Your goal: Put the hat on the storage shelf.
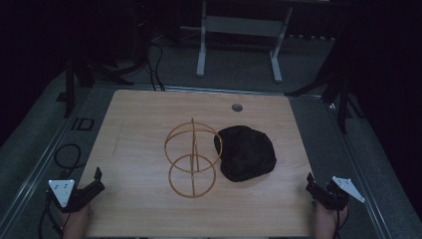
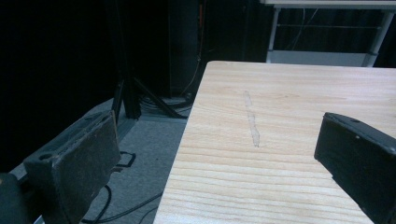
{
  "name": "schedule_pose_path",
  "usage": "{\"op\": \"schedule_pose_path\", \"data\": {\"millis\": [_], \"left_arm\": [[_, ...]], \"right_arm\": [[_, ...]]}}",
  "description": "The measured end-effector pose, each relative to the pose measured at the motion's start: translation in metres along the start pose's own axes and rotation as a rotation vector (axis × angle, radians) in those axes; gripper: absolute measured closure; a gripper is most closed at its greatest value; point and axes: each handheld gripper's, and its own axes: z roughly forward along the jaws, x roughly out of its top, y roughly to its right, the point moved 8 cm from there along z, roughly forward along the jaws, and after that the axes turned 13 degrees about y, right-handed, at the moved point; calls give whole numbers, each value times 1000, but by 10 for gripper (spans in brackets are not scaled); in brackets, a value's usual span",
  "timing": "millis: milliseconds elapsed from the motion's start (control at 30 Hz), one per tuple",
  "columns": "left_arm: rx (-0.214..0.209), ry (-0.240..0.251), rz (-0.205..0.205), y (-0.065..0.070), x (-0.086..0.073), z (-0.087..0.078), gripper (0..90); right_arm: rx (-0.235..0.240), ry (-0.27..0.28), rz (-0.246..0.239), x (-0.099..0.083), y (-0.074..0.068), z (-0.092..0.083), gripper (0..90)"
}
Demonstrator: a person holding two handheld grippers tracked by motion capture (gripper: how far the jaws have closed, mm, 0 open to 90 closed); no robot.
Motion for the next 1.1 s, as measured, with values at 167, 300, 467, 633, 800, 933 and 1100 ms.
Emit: {"op": "schedule_pose_path", "data": {"millis": [167, 300, 467, 633, 800, 933, 1100], "left_arm": [[3, -4, 3, 0, 0, 0, 6], [-3, -5, 2, 0, 0, 1, 6], [-4, -8, 7, 1, 0, 1, 6], [-25, -7, -1, 1, 0, 1, 6], [-19, -4, 9, 2, 0, 0, 6], [-17, -3, 6, 1, 0, 0, 6], [-21, -1, 9, 2, 0, 0, 6]], "right_arm": [[7, -18, 4, -1, -1, 1, 138], [46, -60, 4, -4, -4, 5, 132], [126, -74, 21, 0, -12, 6, 126], [197, -63, 25, 21, -29, 4, 126], [275, -62, 54, 45, -50, 0, 131], [314, -35, 16, 62, -65, -2, 129], [361, -6, -20, 83, -85, -4, 127]]}}
